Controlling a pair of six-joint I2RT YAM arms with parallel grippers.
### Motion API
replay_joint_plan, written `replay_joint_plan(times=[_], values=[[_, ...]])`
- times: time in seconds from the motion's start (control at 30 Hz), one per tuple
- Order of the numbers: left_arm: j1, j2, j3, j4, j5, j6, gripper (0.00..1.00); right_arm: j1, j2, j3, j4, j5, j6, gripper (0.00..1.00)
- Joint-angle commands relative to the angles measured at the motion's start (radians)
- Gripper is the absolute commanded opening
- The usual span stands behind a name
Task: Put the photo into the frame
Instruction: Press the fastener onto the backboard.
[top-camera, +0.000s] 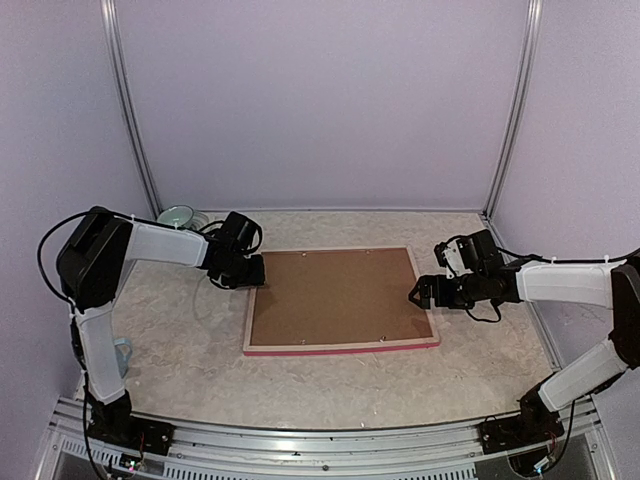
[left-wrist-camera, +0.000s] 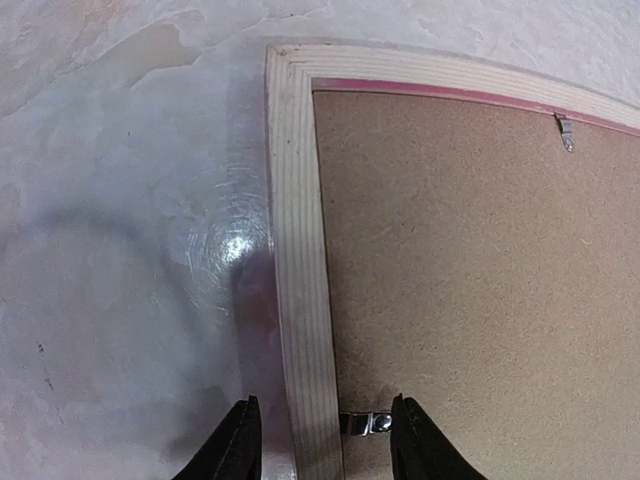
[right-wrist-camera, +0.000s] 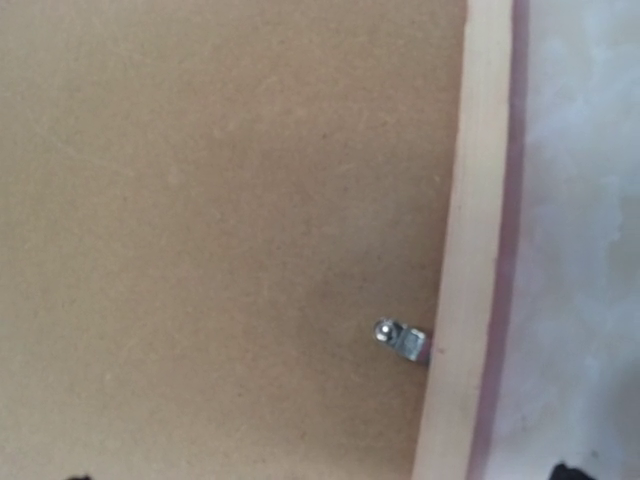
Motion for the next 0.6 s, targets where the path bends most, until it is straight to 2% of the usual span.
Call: replay_joint_plan(times=[0.0,0.57], values=[[-0.006,0.001,0.019,-0.017,-0.011,0.027,0.44,0.007,0.005,0.025,0.001,0.001,0.003,0.99],[0.001,0.013,0.014,-0.016,0.011,0.027,0.4,0.007,0.011,0.026,-0.003,0.002,0.005,0.99]])
